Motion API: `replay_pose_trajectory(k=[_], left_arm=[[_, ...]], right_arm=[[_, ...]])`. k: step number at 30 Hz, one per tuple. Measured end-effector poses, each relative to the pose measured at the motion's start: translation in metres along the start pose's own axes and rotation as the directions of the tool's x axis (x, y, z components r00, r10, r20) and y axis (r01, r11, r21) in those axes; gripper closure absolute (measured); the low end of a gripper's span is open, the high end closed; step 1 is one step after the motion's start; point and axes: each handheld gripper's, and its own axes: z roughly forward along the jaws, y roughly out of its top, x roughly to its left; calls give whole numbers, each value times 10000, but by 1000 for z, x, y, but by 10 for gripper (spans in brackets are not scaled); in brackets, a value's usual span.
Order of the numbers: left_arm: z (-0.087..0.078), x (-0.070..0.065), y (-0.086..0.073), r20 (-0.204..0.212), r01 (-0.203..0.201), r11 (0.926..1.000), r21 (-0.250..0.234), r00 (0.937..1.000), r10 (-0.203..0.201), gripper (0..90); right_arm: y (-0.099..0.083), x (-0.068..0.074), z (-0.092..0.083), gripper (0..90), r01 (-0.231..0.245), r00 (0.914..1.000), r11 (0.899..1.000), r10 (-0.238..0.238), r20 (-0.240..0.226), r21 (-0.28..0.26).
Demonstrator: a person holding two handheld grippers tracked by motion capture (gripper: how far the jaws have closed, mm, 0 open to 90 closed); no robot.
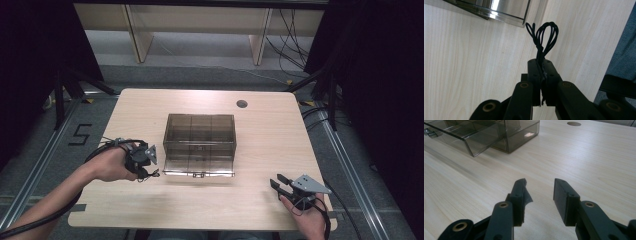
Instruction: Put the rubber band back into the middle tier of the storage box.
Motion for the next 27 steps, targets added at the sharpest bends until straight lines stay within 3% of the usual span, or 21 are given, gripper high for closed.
replay_pose_trajectory(k=[14, 15, 19, 21, 22, 23, 27], left_arm=[[1, 7, 15, -54, -250, 9997, 23, 9997, 250, 860], [1, 8, 16, -62, -274, 9996, 25, 9996, 274, 860], [0, 9, 21, -67, -306, 9995, 40, 9995, 307, 860], [-1, 11, 23, -133, -444, 9990, 55, 9989, 445, 859], [-1, 10, 23, -99, -300, 9995, 33, 9995, 300, 859], [-2, 12, 25, -164, -465, 9989, 31, 9988, 465, 860], [-2, 14, 30, -147, -453, 9990, 13, 9989, 453, 860]], right_arm=[[0, 0, 0, 629, 3, 10000, 10000, -3, 19, -4], [0, -2, 0, 629, 164, 9999, 9999, -164, 39, -30], [0, 0, -1, 629, -34, 10000, 10000, 34, 60, 30], [0, -3, 0, 629, 266, 9996, 9996, -266, -16, -80], [0, -3, 0, 629, 266, 9996, 9996, -266, -16, -80], [0, -3, 0, 628, 224, 9997, 9996, -224, -14, -141], [0, -4, -1, 629, 315, 9995, 9995, -316, -42, -101]])
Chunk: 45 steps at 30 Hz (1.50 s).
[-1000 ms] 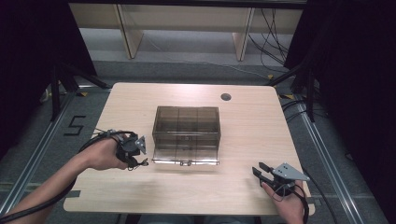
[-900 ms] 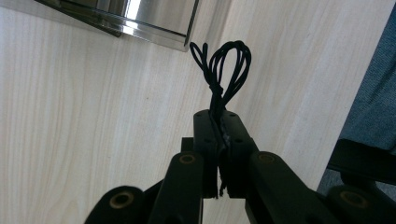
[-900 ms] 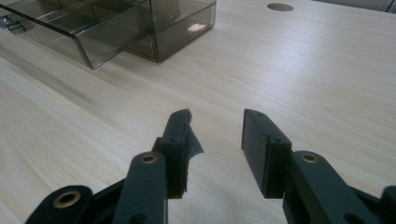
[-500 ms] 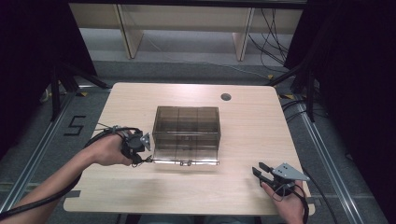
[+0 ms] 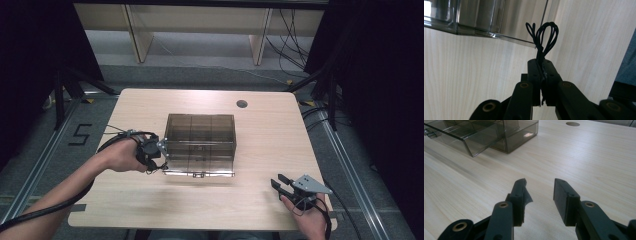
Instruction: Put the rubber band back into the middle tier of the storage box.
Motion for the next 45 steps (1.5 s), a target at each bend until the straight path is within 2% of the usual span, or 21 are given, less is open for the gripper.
replay_pose_trajectory(k=[10, 12, 13, 19, 20, 21, 22, 23, 28, 29, 31, 32, 37, 38, 45], left_arm=[[2, 5, 14, -21, -194, 9998, -39, 9998, 194, 859], [2, 6, 16, -65, -233, 9997, -53, 9997, 233, 859], [2, 7, 17, -65, -259, 9997, -43, 9996, 259, 860], [2, 10, 21, -99, -301, 9995, -12, 9995, 300, 859], [3, 10, 23, -120, -295, 9996, -20, 9995, 295, 859], [3, 10, 23, -120, -295, 9996, -20, 9995, 295, 859], [3, 11, 24, -119, -282, 9996, -25, 9995, 282, 859], [3, 11, 24, -119, -282, 9996, -25, 9995, 282, 860], [4, 12, 28, -101, -164, 9999, -36, 9998, 163, 859], [4, 13, 29, -162, -289, 9996, -16, 9995, 289, 860], [5, 13, 31, -90, -203, 9998, -8, 9998, 203, 860], [4, 15, 32, -182, -377, 9993, -1, 9991, 377, 859], [6, 16, 35, -197, -329, 9995, -5, 9993, 329, 859], [6, 16, 35, -197, -329, 9995, -5, 9993, 329, 859], [12, 17, 40, -90, -307, 9995, 18, 9995, 307, 859]], right_arm=[[-1, -2, -2, 628, -47, 10000, 10000, 48, 67, -40], [-1, 1, -3, 628, -399, 9991, 9992, 399, 130, 48], [0, -2, -3, 628, -108, 9999, 9999, 108, 56, 48], [0, -2, -1, 628, 102, 9999, 9999, -102, 48, -67], [0, -2, -2, 628, 1, 10000, 10000, -1, 71, -56], [-1, 2, -3, 628, -401, 9991, 9992, 400, 131, 81], [-1, -2, -2, 628, -12, 10000, 10000, 12, 67, -52], [-1, -2, -2, 628, -8, 10000, 10000, 9, 69, -51], [0, -2, -2, 628, -29, 10000, 10000, 30, 61, -45], [0, -2, -2, 628, -24, 10000, 10000, 24, 62, -47], [0, -2, -2, 628, 3, 10000, 10000, -3, 80, -57], [0, -2, -2, 628, 7, 10000, 10000, -7, 55, -37], [0, -2, -1, 628, -25, 10000, 10000, 25, 37, -12], [0, 2, -2, 628, -437, 9990, 9990, 435, 131, 113], [-1, 1, -2, 627, -317, 9995, 9995, 316, 79, 90]])
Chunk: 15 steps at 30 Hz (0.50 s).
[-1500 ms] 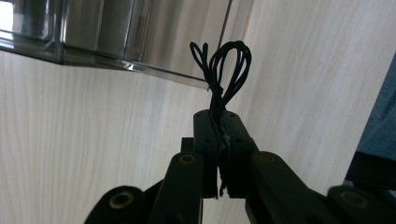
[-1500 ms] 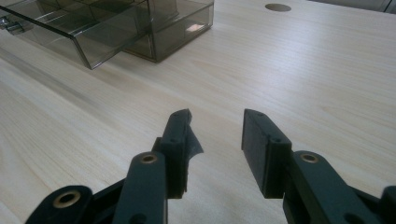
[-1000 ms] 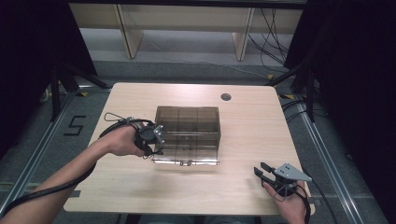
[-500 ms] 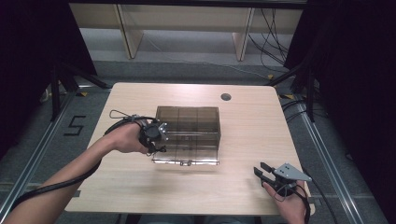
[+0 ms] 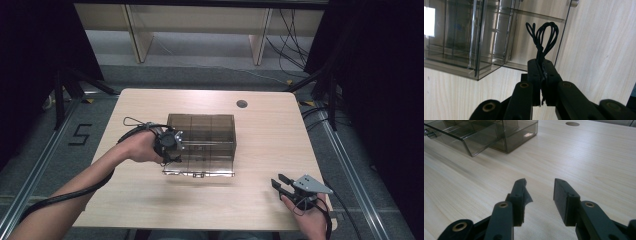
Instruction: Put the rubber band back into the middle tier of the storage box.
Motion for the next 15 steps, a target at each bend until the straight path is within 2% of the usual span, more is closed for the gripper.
replay_pose_trajectory(k=[1, 2, 5, 6, 7, 8, 9, 11, 12, 15], left_arm=[[1, 0, 1, -7, -32, 10000, -1, 10000, 32, 859], [1, 0, 2, 19, -13, 10000, 32, 10000, 13, 859], [3, 0, 5, 1, -39, 10000, -10, 10000, 39, 859], [3, 0, 6, 70, 60, 10000, 19, 10000, -61, 859], [4, 0, 8, 37, -25, 10000, 29, 10000, 25, 859], [5, 0, 8, 110, 94, 9999, 36, 9999, -94, 859], [6, 1, 9, 37, -20, 10000, 47, 10000, 20, 859], [8, 1, 10, 115, 154, 9998, 105, 9998, -155, 859], [9, 2, 10, 14, -35, 9999, 117, 10000, 35, 858], [11, 3, 11, 28, 27, 9999, 121, 10000, -28, 858]], right_arm=[[0, 0, 0, 627, 3, 10000, 10000, -3, 2, -2], [0, -3, 1, 627, 314, 9995, 9995, -315, -73, -100], [0, -4, 0, 628, 291, 9996, 9995, -291, -24, -139], [0, -4, 1, 627, 297, 9996, 9994, -297, 4, -152], [0, -4, -1, 627, 349, 9993, 9993, -350, -88, -96], [0, -4, 0, 628, 337, 9994, 9993, -338, -69, -135], [0, -4, -1, 628, 259, 9997, 9996, -259, -18, -138], [1, -4, -1, 627, 344, 9994, 9994, -344, -101, -63], [0, -4, -1, 628, 386, 9992, 9992, -386, -88, -79], [1, -4, -1, 627, 343, 9993, 9994, -343, -111, -56]])
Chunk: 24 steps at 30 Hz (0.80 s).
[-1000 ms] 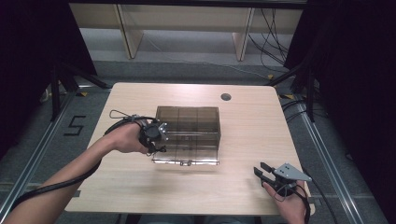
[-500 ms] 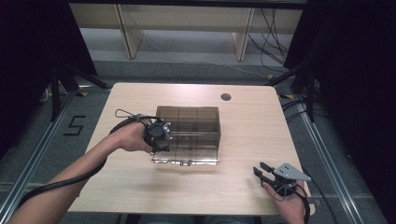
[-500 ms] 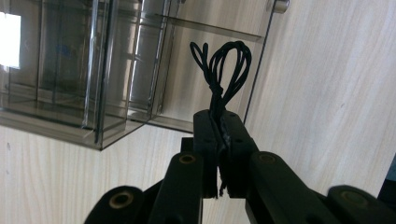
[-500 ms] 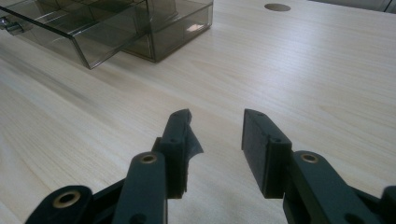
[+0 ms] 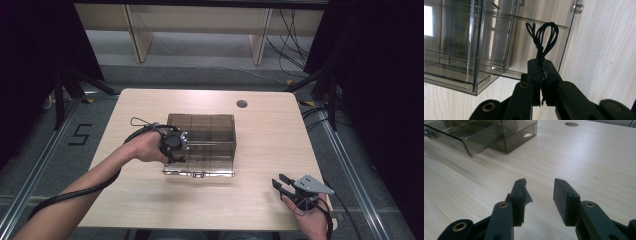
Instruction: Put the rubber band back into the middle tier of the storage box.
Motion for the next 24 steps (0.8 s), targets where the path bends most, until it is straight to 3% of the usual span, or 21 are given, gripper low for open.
replay_pose_trajectory(k=[3, 24], left_arm=[[3, 0, 1, 74, 127, 9999, 26, 9999, -127, 858], [15, 1, 10, 138, 26, 9994, 344, 9999, -31, 856]], right_arm=[[0, 0, 0, 627, -94, 10000, 10000, 94, -14, 4], [-1, 0, 1, 626, -86, 10000, 9999, 86, 18, -53]])
